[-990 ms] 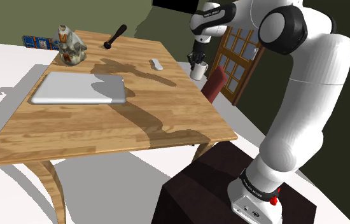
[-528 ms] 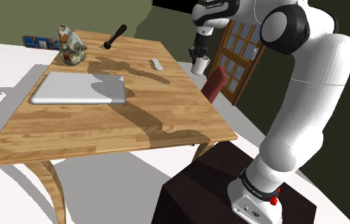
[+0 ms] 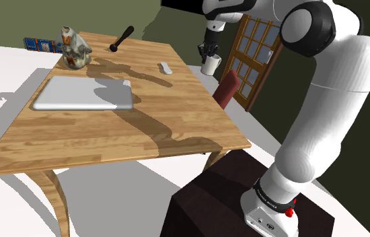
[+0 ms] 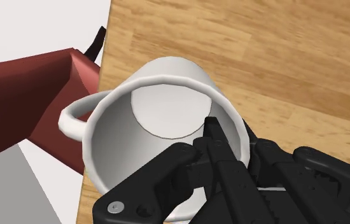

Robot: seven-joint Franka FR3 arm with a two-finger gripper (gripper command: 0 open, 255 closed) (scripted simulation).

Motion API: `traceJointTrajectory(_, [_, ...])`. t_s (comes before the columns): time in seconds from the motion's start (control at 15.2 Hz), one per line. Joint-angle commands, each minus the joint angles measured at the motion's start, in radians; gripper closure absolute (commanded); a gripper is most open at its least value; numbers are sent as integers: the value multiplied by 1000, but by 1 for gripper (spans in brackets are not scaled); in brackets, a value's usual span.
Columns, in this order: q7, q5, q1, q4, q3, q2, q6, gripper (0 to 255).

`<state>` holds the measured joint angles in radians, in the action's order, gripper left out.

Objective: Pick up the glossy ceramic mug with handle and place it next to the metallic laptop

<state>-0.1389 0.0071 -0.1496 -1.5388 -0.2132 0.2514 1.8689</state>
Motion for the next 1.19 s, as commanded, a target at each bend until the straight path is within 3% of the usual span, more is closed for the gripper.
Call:
traceJointTrajectory(0.0, [45, -16, 30, -52, 13, -43, 9, 255])
traceJointTrajectory(0.53, [232, -62, 140, -205, 82, -164, 34, 255])
traceJointTrajectory(1.12, [446, -87, 250, -278, 179, -226, 30, 255])
